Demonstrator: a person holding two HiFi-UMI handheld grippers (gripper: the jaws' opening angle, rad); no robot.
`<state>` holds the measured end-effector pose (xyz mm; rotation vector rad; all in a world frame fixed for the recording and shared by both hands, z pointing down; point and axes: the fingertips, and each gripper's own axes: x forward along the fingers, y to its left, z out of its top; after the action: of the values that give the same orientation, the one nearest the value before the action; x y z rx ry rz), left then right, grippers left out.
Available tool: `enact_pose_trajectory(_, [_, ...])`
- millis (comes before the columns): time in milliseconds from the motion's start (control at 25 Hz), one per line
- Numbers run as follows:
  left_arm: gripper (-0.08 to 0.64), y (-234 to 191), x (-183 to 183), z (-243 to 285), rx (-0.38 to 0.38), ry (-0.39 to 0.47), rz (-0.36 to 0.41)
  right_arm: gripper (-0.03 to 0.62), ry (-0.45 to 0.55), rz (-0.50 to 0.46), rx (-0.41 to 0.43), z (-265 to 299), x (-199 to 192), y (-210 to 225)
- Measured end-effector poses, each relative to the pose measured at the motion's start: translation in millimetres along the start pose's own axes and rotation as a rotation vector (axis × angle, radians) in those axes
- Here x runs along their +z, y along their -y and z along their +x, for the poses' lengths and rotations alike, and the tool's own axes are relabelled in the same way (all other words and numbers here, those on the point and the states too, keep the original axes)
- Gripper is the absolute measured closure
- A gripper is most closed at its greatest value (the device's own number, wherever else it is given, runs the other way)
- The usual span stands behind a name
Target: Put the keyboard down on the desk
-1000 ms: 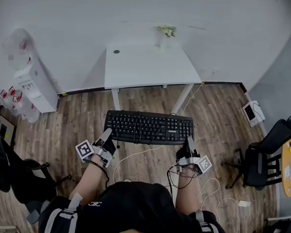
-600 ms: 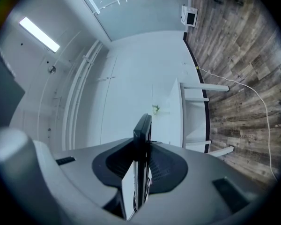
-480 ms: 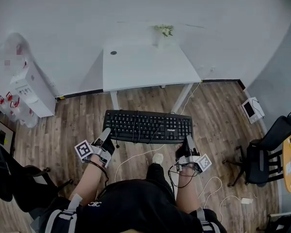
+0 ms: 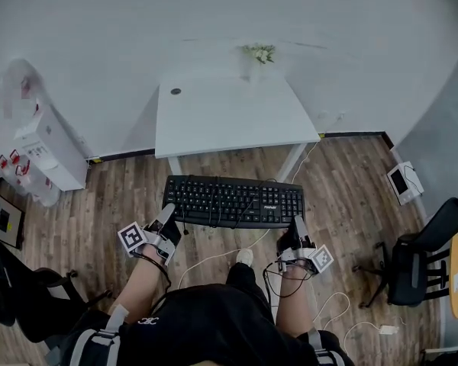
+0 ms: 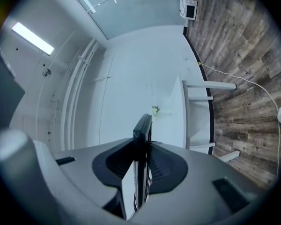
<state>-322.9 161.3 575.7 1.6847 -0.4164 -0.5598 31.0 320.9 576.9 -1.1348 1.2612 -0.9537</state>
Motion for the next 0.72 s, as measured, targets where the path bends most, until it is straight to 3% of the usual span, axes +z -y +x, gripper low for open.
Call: enact_pose_trajectory(720, [0.488,-18,33,203,0.02,0.094,0.01,0.511,-0.117,0.022,-0.001,190,138,39])
